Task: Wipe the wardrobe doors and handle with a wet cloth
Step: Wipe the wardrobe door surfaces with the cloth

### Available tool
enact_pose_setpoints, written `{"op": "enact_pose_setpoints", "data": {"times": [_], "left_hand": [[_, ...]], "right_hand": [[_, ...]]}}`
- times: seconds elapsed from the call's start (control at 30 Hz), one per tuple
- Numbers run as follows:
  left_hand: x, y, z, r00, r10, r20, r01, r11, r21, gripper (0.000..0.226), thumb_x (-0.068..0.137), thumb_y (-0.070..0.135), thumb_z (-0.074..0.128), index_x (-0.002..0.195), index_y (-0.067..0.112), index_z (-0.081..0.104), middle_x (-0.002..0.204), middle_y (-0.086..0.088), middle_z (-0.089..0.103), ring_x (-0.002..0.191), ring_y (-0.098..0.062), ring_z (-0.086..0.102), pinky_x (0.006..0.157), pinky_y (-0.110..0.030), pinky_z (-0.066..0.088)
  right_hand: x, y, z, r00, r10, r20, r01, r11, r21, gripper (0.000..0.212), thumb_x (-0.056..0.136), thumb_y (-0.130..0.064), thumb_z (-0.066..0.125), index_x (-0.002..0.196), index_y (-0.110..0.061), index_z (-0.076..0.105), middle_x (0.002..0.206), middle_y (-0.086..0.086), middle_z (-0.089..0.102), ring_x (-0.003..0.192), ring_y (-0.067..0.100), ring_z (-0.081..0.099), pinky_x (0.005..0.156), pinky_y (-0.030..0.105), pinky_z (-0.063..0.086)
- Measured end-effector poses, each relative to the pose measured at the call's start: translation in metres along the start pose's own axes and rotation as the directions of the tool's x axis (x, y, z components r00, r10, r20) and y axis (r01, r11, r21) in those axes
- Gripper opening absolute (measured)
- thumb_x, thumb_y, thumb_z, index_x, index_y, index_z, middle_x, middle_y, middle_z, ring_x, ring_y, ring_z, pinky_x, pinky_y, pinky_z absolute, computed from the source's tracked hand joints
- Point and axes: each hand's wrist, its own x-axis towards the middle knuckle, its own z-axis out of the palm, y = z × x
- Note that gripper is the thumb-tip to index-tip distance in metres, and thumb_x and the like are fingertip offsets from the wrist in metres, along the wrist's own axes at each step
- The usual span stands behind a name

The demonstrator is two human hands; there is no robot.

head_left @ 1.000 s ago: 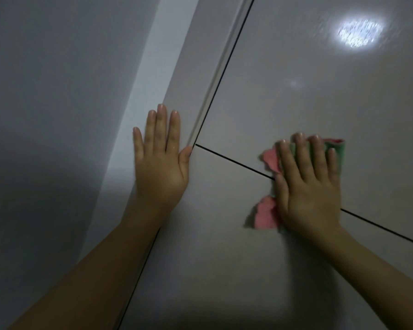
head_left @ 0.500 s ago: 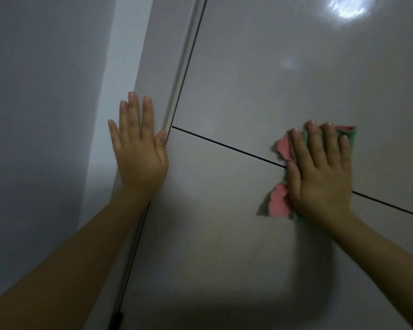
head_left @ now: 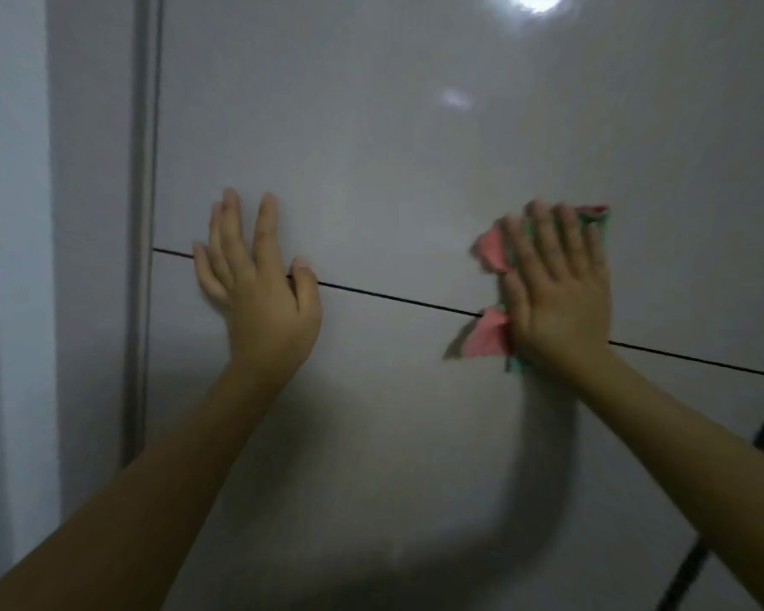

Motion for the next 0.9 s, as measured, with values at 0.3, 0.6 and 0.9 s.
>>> {"op": "enact_pose_setpoints", "data": {"times": [0.3, 0.6, 0.9], "left_hand": [[0.017, 0.029, 0.034, 0.99, 0.13, -0.059, -0.126, 0.99, 0.069, 0.06, 0.093, 0.035, 0.036, 0.149, 0.015, 0.027, 0.156, -0.017, 0.02, 0.144, -0.033, 0.014, 0.114, -0.054, 0.003], [0.013, 0.031, 0.027, 0.991, 0.124, 0.049, -0.127, 0.99, 0.062, 0.065, 0.093, 0.04, 0.029, 0.152, 0.016, 0.016, 0.159, -0.016, 0.008, 0.146, -0.031, 0.003, 0.115, -0.054, -0.003], [0.007, 0.105, 0.042, 0.944, 0.292, 0.151, -0.301, 0.953, 0.042, 0.068, 0.093, 0.044, 0.031, 0.151, 0.011, 0.018, 0.158, -0.019, 0.009, 0.146, -0.032, 0.003, 0.116, -0.053, -0.003]], "right_hand": [[0.008, -0.06, 0.009, 0.992, -0.127, -0.029, 0.129, 0.982, 0.136, 0.051, 0.098, -0.031, 0.036, 0.146, -0.016, 0.034, 0.153, 0.012, 0.03, 0.143, 0.032, 0.023, 0.117, 0.049, 0.015], [0.003, 0.051, 0.003, 0.846, 0.518, -0.124, -0.519, 0.854, 0.025, 0.054, 0.101, -0.033, 0.021, 0.151, -0.013, 0.015, 0.156, 0.018, 0.021, 0.145, 0.033, 0.014, 0.118, 0.051, 0.012], [-0.027, 0.035, -0.004, 0.969, -0.245, 0.023, 0.243, 0.967, 0.072, 0.05, 0.098, -0.033, 0.037, 0.146, -0.018, 0.037, 0.152, 0.008, 0.033, 0.142, 0.028, 0.026, 0.117, 0.046, 0.018]]}}
